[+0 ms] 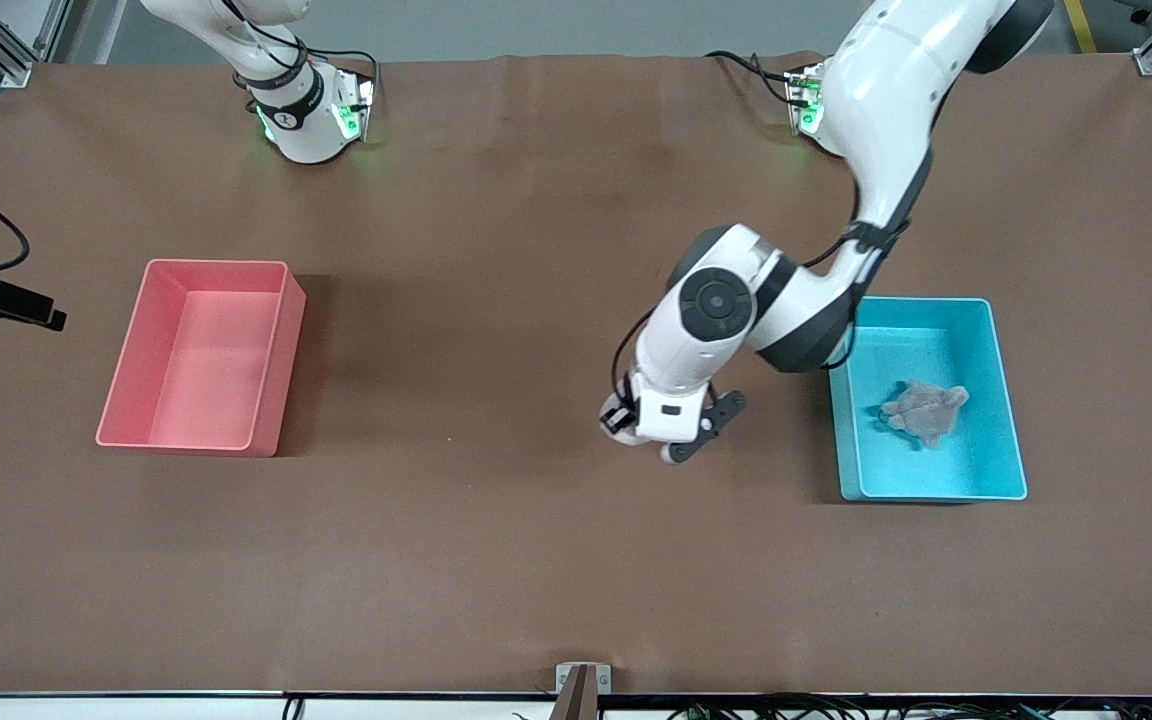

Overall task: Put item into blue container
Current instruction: 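Carry the grey bear plush into the blue box with the left gripper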

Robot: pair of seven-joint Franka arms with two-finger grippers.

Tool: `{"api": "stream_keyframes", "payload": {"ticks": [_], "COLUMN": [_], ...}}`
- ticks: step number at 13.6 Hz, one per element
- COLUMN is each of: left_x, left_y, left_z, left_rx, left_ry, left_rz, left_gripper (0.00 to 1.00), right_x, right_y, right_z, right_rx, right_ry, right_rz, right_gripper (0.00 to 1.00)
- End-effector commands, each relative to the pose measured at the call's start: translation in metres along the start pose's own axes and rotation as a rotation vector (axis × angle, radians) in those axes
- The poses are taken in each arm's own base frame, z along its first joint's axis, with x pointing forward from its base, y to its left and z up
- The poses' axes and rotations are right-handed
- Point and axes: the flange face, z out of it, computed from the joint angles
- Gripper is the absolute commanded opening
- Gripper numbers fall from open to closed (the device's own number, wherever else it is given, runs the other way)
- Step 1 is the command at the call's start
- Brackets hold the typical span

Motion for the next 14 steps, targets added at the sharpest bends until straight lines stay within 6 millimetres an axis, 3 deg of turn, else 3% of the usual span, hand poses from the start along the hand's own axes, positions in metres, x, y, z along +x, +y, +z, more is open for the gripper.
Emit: {"api": "stream_keyframes", "payload": {"ticks": [1,4,9,14], "left_x": [0.014,0.045,0.122,0.165], "left_y": [-0.071,-0.147,-0.248,-0.307], "left_z": [-0.049,-0.068,-0.067,-0.04], "left_rx": [0.096,0.177,0.23,0.206], "left_ry": [0.027,0.028,-0.037,-0.124], "left_rz": [0.143,0.328,0.502,0.583], "left_gripper": [0.15,0.15,0.16,0.17], "right_x": [-0.027,-0.042,-0.064,-0.068], "right_y": [-0.003,-0.003,-0.009,-0.005], "right_z": [-0.013,-0.022,-0.027,-0.025], "right_rx": [0.001,0.006,0.003,-0.02], "right_ry": [0.018,0.032,0.065,0.084], "right_rz": [-0.02,-0.022,-0.04,-0.083], "right_gripper": [1.0,1.0,1.0,1.0]}}
